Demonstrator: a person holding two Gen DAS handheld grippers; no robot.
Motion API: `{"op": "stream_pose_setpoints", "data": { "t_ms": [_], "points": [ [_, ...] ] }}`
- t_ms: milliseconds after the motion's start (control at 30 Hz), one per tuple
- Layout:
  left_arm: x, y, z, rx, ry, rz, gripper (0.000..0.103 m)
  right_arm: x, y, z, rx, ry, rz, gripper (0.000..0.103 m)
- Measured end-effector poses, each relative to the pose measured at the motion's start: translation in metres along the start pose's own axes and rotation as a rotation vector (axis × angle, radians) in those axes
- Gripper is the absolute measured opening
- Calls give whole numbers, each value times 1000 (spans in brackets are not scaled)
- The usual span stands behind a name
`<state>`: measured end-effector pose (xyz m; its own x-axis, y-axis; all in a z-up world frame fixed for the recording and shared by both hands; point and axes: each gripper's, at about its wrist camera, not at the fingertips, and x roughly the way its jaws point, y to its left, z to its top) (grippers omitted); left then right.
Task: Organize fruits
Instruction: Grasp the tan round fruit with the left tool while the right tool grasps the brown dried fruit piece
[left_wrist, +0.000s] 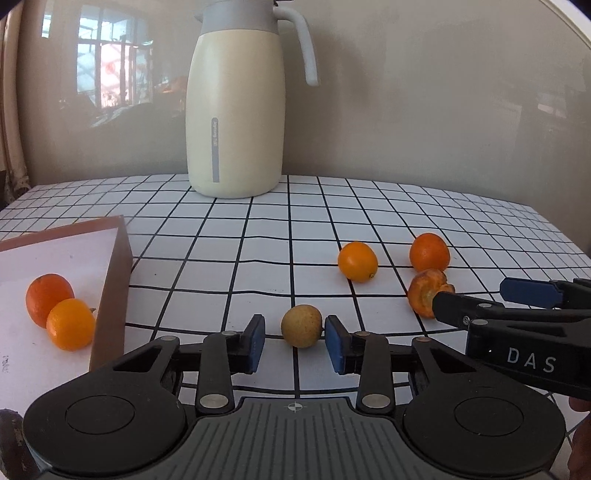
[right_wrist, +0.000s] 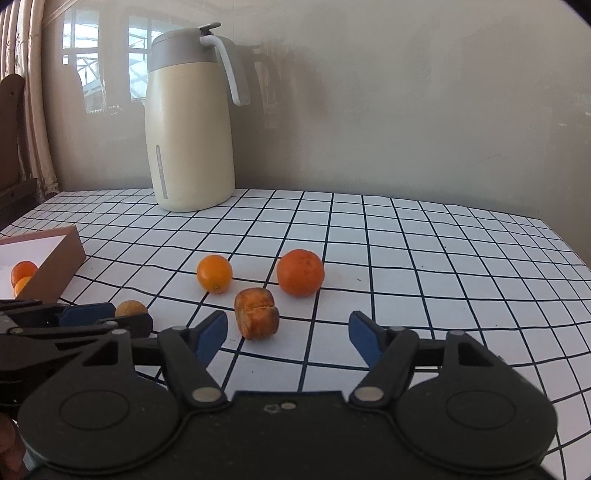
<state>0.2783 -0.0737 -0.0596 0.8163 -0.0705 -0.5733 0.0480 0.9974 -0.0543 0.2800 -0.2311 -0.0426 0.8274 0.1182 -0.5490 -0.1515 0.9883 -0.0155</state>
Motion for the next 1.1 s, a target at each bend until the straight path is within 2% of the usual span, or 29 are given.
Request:
{"op": "stream_pose_setpoints", "data": {
  "t_ms": [267,400,467,500,533,567,733,1100],
  "points": [
    [7,-1,3,23,12,-1,36,21,6,3,3,42,15,49],
    [5,-3,2,32,12,3,36,28,8,4,-3,56,12,46],
    [5,-2,2,26,11,7,32,31,8,5,-1,68,8,44],
    [5,-1,2,24,11,8,25,31,8,5,-1,65,8,42],
    [5,-1,2,23,10,7,25,32,9,5,-7,67,10,32],
    [5,-1,2,24,11,4,25,32,10,5,-14,68,7,14],
    [3,-1,2,19,2,-4,24,29,10,7,-17,78,15,14],
    [-13,-8,0,39,-19,-13,24,3,5,6,-1,40,5,14]
  ]
}}
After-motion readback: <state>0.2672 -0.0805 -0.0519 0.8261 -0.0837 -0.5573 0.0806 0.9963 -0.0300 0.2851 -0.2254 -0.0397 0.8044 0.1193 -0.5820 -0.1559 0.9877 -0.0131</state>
